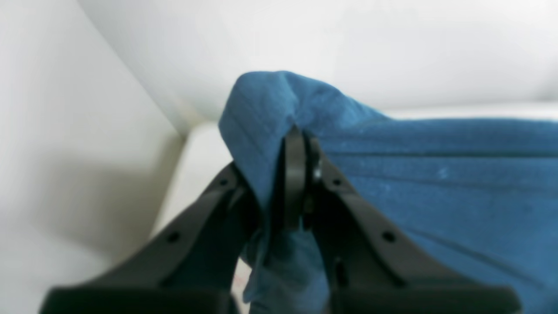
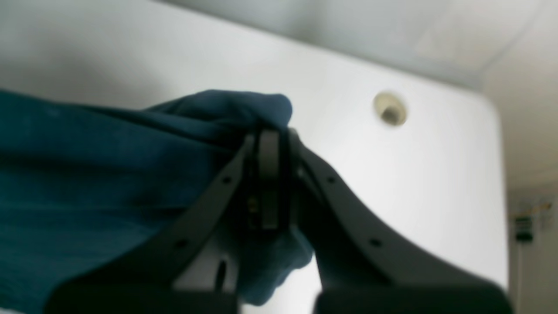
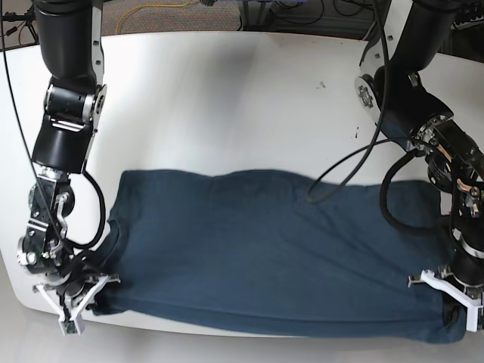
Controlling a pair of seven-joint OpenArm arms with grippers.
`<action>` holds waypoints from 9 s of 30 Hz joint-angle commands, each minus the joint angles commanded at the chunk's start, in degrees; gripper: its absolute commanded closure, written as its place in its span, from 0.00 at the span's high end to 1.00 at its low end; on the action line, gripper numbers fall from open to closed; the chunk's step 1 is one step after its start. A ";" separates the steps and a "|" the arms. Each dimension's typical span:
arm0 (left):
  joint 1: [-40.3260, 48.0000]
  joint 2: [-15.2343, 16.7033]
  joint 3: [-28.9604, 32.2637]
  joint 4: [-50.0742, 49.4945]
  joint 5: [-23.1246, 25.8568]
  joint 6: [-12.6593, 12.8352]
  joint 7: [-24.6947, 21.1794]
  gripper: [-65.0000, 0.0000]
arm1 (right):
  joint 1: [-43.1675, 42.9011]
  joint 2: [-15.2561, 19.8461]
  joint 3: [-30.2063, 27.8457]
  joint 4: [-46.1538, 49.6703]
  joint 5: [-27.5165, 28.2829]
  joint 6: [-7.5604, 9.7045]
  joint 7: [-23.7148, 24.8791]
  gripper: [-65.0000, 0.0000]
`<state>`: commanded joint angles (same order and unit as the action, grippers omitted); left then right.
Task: Fold the T-shirt properly
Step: 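Lift the shirt with both grippers and swing it over the table, then lay the shirt down with both grippers holding its edge taut, then open the right gripper and release the shirt edge, then move the right gripper onto the shirt body and pinch the fabric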
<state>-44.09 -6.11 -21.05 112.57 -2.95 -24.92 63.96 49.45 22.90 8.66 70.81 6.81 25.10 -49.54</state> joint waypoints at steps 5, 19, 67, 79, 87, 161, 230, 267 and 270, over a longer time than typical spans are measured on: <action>-6.59 -1.67 2.20 -0.09 0.00 0.00 0.00 0.00 | 6.59 0.35 0.00 2.64 -0.35 1.05 -4.40 0.00; -14.42 -2.11 5.19 -2.55 -0.26 0.00 -0.09 0.00 | 19.08 2.55 -0.18 4.57 -0.09 5.63 -11.34 0.00; 51.34 -2.81 -6.42 1.14 -0.26 -15.08 -2.11 0.00 | -51.52 -6.33 13.89 32.44 0.00 6.07 -11.43 0.00; 52.75 -4.22 -6.33 -0.88 0.00 -15.08 -2.11 0.00 | -59.16 -8.26 13.71 32.44 0.00 6.07 -11.43 0.00; 52.92 -4.22 -6.33 -2.20 0.00 -15.08 -2.11 0.00 | -62.24 -8.88 13.63 32.44 0.00 6.07 -11.43 0.00; 49.93 -3.87 -9.49 -19.60 -0.79 -15.08 -9.76 0.65 | -63.47 -10.11 13.98 37.10 -0.44 8.26 -11.60 0.56; 53.36 -5.80 -9.23 -19.78 0.70 -15.08 -10.02 0.65 | -66.11 -10.46 18.73 43.69 -0.44 14.24 -19.78 0.56; 49.14 -5.71 -9.41 -5.63 0.35 -15.08 -0.44 0.65 | -43.52 -19.08 7.91 30.42 -0.35 14.33 -15.30 0.56; 49.14 -5.63 -9.32 -5.63 0.35 -15.08 -0.44 0.65 | -42.64 -19.69 5.10 28.22 -0.44 13.89 -12.48 0.56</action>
<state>5.05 -11.74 -30.37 106.95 -2.59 -40.00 63.52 6.81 3.21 13.76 99.03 6.37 38.99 -62.02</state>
